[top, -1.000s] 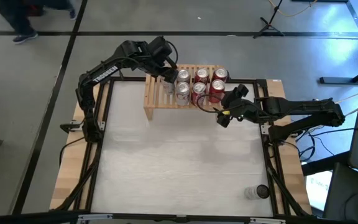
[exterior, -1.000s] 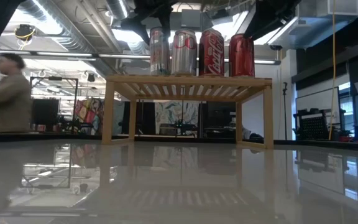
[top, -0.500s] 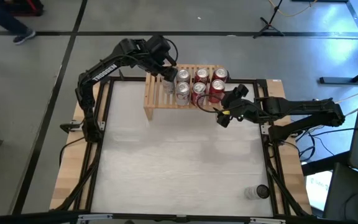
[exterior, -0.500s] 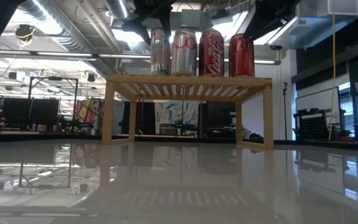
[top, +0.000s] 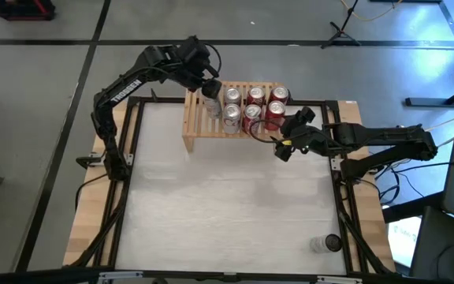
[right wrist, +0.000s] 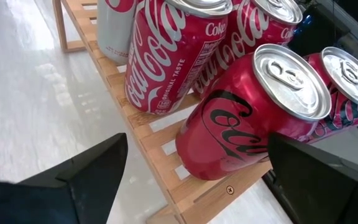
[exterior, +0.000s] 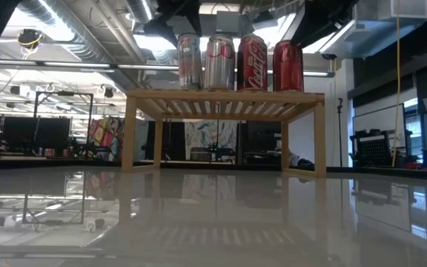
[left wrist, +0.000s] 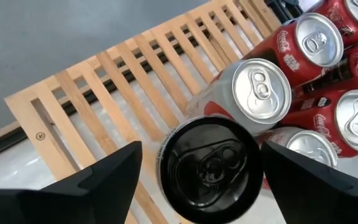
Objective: Place canned beverage on shelf
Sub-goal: Put the top white pink soda can on the shelf, then put the white pink soda can aligned with the other white pink soda can on the shelf
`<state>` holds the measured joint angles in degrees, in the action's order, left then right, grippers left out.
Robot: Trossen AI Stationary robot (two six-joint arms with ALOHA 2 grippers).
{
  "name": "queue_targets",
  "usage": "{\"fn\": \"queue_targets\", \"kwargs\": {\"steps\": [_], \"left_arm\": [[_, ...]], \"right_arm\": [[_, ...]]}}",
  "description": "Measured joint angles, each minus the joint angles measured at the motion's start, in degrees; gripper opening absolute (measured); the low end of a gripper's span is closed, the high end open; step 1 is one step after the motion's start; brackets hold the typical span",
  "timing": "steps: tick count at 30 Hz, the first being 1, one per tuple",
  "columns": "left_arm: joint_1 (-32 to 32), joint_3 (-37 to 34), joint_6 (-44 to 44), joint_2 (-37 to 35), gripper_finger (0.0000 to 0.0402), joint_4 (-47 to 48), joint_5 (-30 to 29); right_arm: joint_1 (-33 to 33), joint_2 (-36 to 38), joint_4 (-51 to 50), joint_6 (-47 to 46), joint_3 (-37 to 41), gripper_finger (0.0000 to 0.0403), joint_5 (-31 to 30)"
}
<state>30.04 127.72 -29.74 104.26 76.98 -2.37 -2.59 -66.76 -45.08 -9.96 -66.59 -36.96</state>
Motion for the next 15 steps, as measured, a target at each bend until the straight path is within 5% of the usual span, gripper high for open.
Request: {"fn": "queue_targets", "kwargs": {"steps": [15], "left_arm": [[0.48,0.00,3.37,-2.53,0.0316,-5.18,-0.45]], "right_arm": [[0.00,0.00,0.01,0.00,0.00,0.0376,-1.02]]}}
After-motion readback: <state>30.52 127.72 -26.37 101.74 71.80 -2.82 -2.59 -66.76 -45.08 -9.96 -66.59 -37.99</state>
